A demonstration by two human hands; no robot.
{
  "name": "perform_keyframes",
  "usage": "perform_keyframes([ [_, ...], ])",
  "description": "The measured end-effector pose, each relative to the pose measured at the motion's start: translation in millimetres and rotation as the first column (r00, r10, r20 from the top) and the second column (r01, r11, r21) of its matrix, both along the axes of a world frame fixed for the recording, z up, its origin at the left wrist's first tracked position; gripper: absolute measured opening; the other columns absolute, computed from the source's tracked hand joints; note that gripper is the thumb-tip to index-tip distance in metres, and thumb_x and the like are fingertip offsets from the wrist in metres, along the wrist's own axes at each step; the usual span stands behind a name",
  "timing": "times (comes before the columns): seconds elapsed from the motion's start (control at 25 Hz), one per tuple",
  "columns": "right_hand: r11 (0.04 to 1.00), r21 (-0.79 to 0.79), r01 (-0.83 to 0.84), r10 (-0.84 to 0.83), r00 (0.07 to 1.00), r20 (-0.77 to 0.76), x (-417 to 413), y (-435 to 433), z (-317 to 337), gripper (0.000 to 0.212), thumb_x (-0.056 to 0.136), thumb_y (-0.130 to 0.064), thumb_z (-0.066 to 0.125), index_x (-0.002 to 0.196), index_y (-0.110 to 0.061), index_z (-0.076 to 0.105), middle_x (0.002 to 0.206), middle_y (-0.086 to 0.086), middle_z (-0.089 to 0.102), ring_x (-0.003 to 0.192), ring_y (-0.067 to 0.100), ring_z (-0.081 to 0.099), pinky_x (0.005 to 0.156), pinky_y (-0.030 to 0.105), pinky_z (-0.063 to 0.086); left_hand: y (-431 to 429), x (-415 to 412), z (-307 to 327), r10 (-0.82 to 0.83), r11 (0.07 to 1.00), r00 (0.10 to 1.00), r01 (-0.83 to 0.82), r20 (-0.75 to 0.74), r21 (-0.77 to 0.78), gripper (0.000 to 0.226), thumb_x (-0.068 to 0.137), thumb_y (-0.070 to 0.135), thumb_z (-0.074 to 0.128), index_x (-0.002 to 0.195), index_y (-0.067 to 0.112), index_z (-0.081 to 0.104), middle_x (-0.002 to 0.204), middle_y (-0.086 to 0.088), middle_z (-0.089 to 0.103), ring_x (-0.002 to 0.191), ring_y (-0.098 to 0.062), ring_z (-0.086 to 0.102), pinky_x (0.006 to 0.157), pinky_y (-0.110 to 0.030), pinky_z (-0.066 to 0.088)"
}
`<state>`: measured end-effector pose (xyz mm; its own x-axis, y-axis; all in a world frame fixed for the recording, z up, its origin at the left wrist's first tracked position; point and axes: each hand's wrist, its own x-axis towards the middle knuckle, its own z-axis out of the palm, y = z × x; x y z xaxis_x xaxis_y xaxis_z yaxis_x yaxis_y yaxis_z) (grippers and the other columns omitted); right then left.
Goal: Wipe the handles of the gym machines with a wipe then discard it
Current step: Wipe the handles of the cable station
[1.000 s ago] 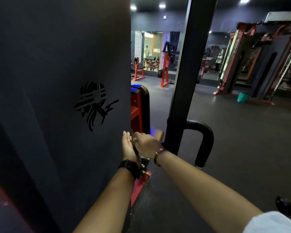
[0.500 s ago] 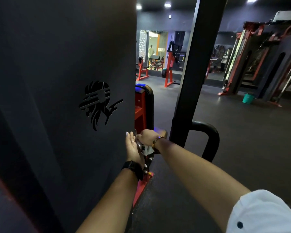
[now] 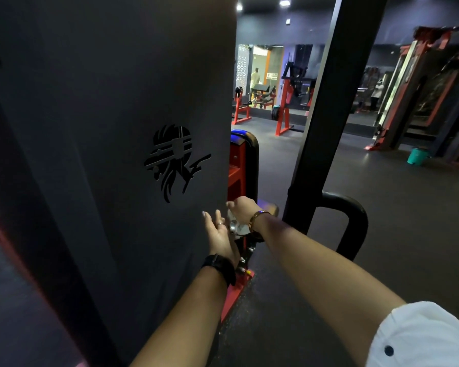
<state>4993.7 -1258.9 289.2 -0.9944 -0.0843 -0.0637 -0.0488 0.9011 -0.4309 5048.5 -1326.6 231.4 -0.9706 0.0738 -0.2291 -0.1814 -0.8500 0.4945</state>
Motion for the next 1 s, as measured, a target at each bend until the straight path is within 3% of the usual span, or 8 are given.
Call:
perform_keyframes([
  [0.16, 0.964, -0.087, -0.25, 0.253, 0.967, 0.028, 7.8, -9.9, 2.1, 0.04, 0.098, -0.039, 0.042, 0.104, -0.007, 0.065, 0.101, 0.01, 0.065, 0.093, 0.023, 0.059, 0.073, 0.028, 0.045, -5.7, -5.2, -8.7, 0.005, 0.999, 1.0, -0.005, 0.0, 0.045, 0.07, 0.085, 0.076, 0.031, 0.121, 0.023, 0.058, 0.123, -0.011, 0.064, 0.11, -0.028, 0.063, 0.097, -0.048, 0.044],
  [0.28, 0.944, -0.087, -0.318, 0.316, 0.948, -0.044, 11.9, -2.3, -2.5, 0.032, 0.094, -0.042, 0.05, 0.081, -0.015, 0.062, 0.073, -0.005, 0.056, 0.066, 0.008, 0.051, 0.054, 0.018, 0.035, -7.6, -6.6, -14.3, -0.001, 1.0, 0.999, 0.001, 0.033, 0.009, 0.075, 0.081, 0.08, 0.031, 0.126, 0.027, 0.057, 0.124, -0.011, 0.063, 0.112, -0.03, 0.061, 0.1, -0.048, 0.043],
  [0.56, 0.888, 0.19, -0.419, 0.443, 0.89, -0.104, 20.1, 0.1, -14.8, 0.025, 0.091, -0.035, 0.053, 0.107, -0.019, 0.064, 0.105, 0.008, 0.067, 0.097, 0.025, 0.062, 0.077, 0.033, 0.049, -10.1, -6.8, -21.2, 0.026, 0.999, 0.998, -0.027, 0.06, 0.02, 0.078, 0.083, 0.078, 0.029, 0.111, 0.016, 0.066, 0.103, -0.014, 0.071, 0.088, -0.028, 0.071, 0.065, -0.036, 0.055],
  [0.68, 0.942, -0.023, -0.335, 0.318, 0.911, -0.262, 25.6, 0.7, -11.4, 0.024, 0.094, -0.029, 0.053, 0.111, -0.012, 0.057, 0.107, 0.013, 0.065, 0.102, 0.029, 0.059, 0.084, 0.038, 0.047, -7.9, -8.2, -23.2, 0.038, 0.998, 0.998, -0.04, 0.056, 0.049, 0.071, 0.085, 0.076, 0.026, 0.122, 0.023, 0.056, 0.112, -0.01, 0.067, 0.099, -0.029, 0.066, 0.079, -0.042, 0.053],
  [0.76, 0.974, -0.132, -0.182, 0.112, 0.902, -0.417, 27.5, -0.4, -9.4, 0.027, 0.094, -0.033, 0.051, 0.106, -0.009, 0.051, 0.102, 0.015, 0.062, 0.099, 0.031, 0.054, 0.082, 0.039, 0.043, -4.6, -9.5, -24.4, 0.047, 0.998, 0.998, -0.049, 0.046, 0.047, 0.072, 0.086, 0.075, 0.026, 0.133, 0.024, 0.047, 0.127, -0.01, 0.058, 0.111, -0.029, 0.057, 0.097, -0.045, 0.043],
  [0.84, 0.966, -0.258, -0.007, -0.11, 0.895, -0.433, 28.6, 2.5, -6.2, 0.024, 0.091, -0.03, 0.048, 0.104, -0.01, 0.046, 0.103, 0.011, 0.059, 0.101, 0.03, 0.049, 0.081, 0.038, 0.037, -1.7, -11.2, -25.2, 0.055, 0.998, 0.998, -0.056, 0.025, 0.042, 0.071, 0.087, 0.072, 0.03, 0.131, 0.019, 0.048, 0.126, -0.012, 0.058, 0.11, -0.028, 0.058, 0.099, -0.046, 0.043],
  [0.92, 0.97, -0.223, 0.1, -0.184, 0.898, -0.399, 29.7, 9.9, -4.0, 0.024, 0.086, -0.024, 0.047, 0.106, -0.012, 0.046, 0.109, 0.007, 0.054, 0.105, 0.028, 0.045, 0.078, 0.034, 0.03, 1.7, -13.5, -26.3, 0.065, 0.997, 0.998, -0.065, 0.01, 0.031, 0.068, 0.088, 0.07, 0.033, 0.126, 0.017, 0.054, 0.123, -0.014, 0.06, 0.11, -0.029, 0.06, 0.093, -0.044, 0.048],
  [1.0, 0.999, 0.027, 0.044, -0.026, 0.874, -0.485, 34.5, 18.5, -5.9, 0.026, 0.088, -0.019, 0.049, 0.113, -0.014, 0.05, 0.114, 0.005, 0.05, 0.108, 0.027, 0.045, 0.071, 0.028, 0.025, 5.5, -13.2, -26.8, 0.077, 0.996, 0.997, -0.077, 0.007, 0.036, 0.066, 0.088, 0.069, 0.035, 0.118, 0.016, 0.058, 0.117, -0.014, 0.063, 0.107, -0.03, 0.062, 0.092, -0.044, 0.049],
])
